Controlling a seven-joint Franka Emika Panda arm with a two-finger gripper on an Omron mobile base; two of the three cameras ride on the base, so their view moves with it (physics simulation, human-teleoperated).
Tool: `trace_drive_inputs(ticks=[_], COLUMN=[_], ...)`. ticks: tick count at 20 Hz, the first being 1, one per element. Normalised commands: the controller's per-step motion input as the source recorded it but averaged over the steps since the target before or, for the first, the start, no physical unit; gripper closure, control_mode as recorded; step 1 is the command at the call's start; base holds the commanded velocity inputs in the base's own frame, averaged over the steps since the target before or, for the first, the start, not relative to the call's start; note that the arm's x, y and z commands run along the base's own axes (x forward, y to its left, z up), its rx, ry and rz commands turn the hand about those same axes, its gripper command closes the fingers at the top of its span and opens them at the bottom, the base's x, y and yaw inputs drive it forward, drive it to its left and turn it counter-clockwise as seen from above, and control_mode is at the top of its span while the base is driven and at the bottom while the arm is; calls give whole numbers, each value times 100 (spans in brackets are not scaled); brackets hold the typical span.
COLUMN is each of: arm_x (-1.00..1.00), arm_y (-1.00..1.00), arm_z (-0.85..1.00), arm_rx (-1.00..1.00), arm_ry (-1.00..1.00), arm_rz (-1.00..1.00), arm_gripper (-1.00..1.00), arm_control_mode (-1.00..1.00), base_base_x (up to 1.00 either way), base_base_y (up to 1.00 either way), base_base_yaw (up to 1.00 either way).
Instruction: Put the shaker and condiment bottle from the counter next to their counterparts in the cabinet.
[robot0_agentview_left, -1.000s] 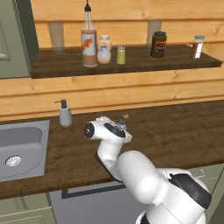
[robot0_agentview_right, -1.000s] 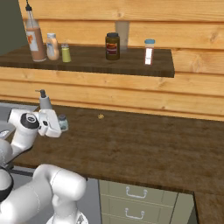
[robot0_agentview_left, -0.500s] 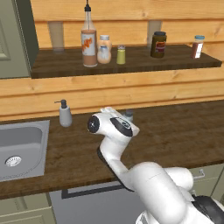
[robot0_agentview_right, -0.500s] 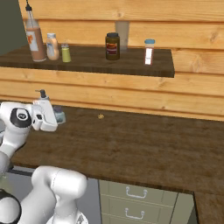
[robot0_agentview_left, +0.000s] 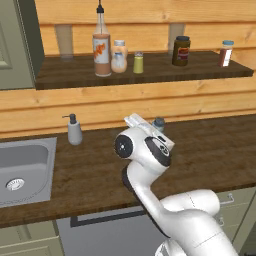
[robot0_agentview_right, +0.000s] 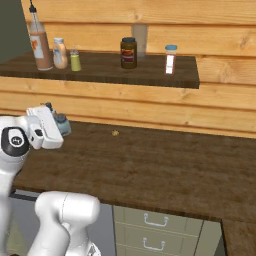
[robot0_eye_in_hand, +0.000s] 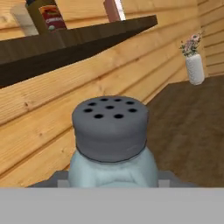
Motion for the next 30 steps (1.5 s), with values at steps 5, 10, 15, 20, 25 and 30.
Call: trace_drive_inputs(ticks=[5, 10, 15, 20, 25, 30], arm_x=[-39, -32, -19, -4, 0, -1], arm_y=[-25, -22, -10, -2, -5, -13], arm_z=[65, 67, 65, 70, 72, 69], arm_rx=[0, 0, 0, 0, 0, 0], arm_ry=[-14, -11, -8, -4, 0, 0], arm_rz=[14, 17, 17, 15, 13, 12], arm_gripper=[100, 100, 100, 100, 100, 100], arm_control_mode=[-100, -100, -100, -100, -100, -100], base_base_x=[0, 0, 0, 0, 0, 0], base_base_y=[0, 0, 0, 0, 0, 0], base_base_yaw=[0, 0, 0, 0, 0, 0])
